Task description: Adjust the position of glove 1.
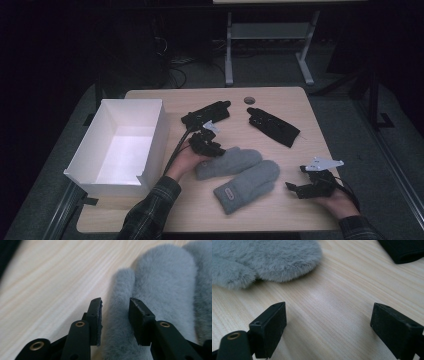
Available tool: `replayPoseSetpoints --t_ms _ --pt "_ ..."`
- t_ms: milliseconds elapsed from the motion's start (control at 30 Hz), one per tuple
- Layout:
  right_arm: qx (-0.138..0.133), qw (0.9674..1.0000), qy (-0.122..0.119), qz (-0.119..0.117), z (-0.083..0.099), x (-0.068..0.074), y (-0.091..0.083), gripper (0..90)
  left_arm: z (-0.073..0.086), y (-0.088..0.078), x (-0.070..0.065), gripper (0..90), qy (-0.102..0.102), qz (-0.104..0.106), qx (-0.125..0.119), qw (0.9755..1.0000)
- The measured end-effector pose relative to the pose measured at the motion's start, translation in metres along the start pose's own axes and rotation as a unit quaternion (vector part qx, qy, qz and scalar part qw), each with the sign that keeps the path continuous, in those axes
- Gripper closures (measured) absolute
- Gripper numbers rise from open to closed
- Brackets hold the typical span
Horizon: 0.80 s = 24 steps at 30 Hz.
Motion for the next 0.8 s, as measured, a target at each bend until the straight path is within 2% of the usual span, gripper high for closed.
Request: replayPoseSetpoints --t_ms 33,67,133,167,233,300,333,367,400,433,500,533,567,667,800 --pt "0.0 1.0 0.0 0.0 0.0 0.0 0.0 13.1 0.001 0.002 0.0 64.5 0.004 0.003 0.009 0.9999" --pt "0.0 1.0 0.0 0.0 0.0 0.0 0.0 13.1 0.002 0.004 -0.001 67.5 0.0 0.009 0.007 0.9999" --pt "0.0 1.0 0.0 0.0 0.0 0.0 0.0 13.2 0.002 0.006 -0.002 77.5 0.002 0.014 0.01 0.9998" --pt "0.0 1.0 0.0 0.0 0.0 0.0 0.0 13.1 0.004 0.006 -0.002 77.5 0.013 0.011 0.021 0.9996" --pt "0.0 1.0 0.0 0.0 0.0 0.0 0.0 13.1 0.003 0.006 -0.004 85.3 0.007 0.01 0.017 0.9998" --pt "0.0 1.0 0.0 0.0 0.0 0.0 0.0 13.1 0.002 0.003 -0.003 87.4 -0.002 0.006 0.015 0.9999" --pt "0.0 1.0 0.0 0.0 0.0 0.0 0.0 13.1 0.002 0.001 -0.002 87.6 0.0 0.002 0.014 0.9999" --pt "0.0 1.0 0.0 0.0 0.0 0.0 0.0 13.1 0.001 -0.002 -0.002 87.8 -0.007 0.002 0.004 1.0" --pt "0.0 1.0 0.0 0.0 0.0 0.0 0.0 13.1 0.001 -0.005 0.0 87.9 -0.009 -0.005 -0.001 1.0" --pt "0.0 1.0 0.0 0.0 0.0 0.0 0.0 13.1 0.0 -0.009 0.001 88.0 -0.021 -0.01 -0.01 0.9997" --pt "0.0 1.0 0.0 0.0 0.0 0.0 0.0 13.2 -0.002 -0.017 0.006 88.0 -0.03 -0.021 -0.024 0.999" --pt "0.0 1.0 0.0 0.0 0.0 0.0 0.0 13.2 -0.002 -0.017 0.006 88.1 -0.03 -0.021 -0.024 0.999" --pt "0.0 1.0 0.0 0.0 0.0 0.0 0.0 13.2 -0.003 -0.027 0.011 88.1 -0.032 -0.033 -0.035 0.9983" --pt "0.0 1.0 0.0 0.0 0.0 0.0 0.0 13.2 -0.009 -0.042 0.015 88.1 -0.041 -0.045 -0.058 0.9965" --pt "0.0 1.0 0.0 0.0 0.0 0.0 0.0 13.2 -0.015 -0.059 0.014 88.0 -0.032 -0.057 -0.073 0.9952"
Point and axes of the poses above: each handheld gripper's, and its own axes: y roughly forward along the jaws, z roughly out of its underside, x roughly to its left, the point moved 7 cm from there along y, roughly forward along the jaws, and after that the axes turned 13 degrees about x, right-handed, at the moved point
